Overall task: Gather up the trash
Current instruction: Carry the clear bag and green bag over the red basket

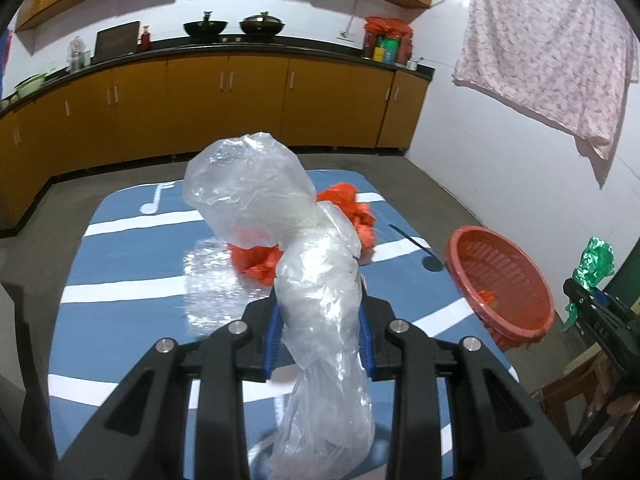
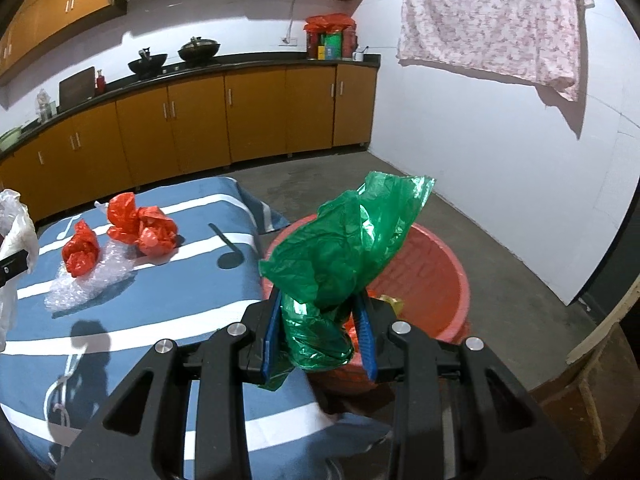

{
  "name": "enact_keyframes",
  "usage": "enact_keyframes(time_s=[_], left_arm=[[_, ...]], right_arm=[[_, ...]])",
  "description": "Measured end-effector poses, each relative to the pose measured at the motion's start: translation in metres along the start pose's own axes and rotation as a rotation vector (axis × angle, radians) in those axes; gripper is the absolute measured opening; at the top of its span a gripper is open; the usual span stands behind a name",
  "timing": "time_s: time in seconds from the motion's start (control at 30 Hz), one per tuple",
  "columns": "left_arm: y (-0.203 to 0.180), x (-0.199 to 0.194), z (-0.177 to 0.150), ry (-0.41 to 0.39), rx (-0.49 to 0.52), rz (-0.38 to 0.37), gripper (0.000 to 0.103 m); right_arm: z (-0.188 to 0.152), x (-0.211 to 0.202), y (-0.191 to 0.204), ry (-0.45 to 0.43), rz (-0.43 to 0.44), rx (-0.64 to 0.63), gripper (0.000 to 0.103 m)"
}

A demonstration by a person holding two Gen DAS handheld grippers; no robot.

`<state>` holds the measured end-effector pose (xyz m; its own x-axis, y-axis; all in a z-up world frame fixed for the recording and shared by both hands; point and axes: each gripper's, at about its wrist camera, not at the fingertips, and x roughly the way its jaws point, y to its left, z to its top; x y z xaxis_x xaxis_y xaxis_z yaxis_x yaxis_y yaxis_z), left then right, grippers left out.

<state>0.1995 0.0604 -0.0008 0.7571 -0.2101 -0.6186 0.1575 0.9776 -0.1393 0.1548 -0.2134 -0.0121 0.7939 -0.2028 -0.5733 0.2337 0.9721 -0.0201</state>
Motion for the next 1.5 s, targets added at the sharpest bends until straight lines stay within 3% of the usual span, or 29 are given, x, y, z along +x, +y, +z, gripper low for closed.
enact_keyframes(time_s=[0.77,1.5], left_arm=[[-0.084,0.019,-0.010,0.042,0.134,-0.111,0.032],[-0.135,0.053,-0.009,0.088,0.191,-0.213,0.031]], right_arm=[[-0.007,0.002,-0.026,-0.005,-0.061,-0.011,0.033],[-0.002,0.019,-0.049,0.006,-0.077,0.020,0.033]])
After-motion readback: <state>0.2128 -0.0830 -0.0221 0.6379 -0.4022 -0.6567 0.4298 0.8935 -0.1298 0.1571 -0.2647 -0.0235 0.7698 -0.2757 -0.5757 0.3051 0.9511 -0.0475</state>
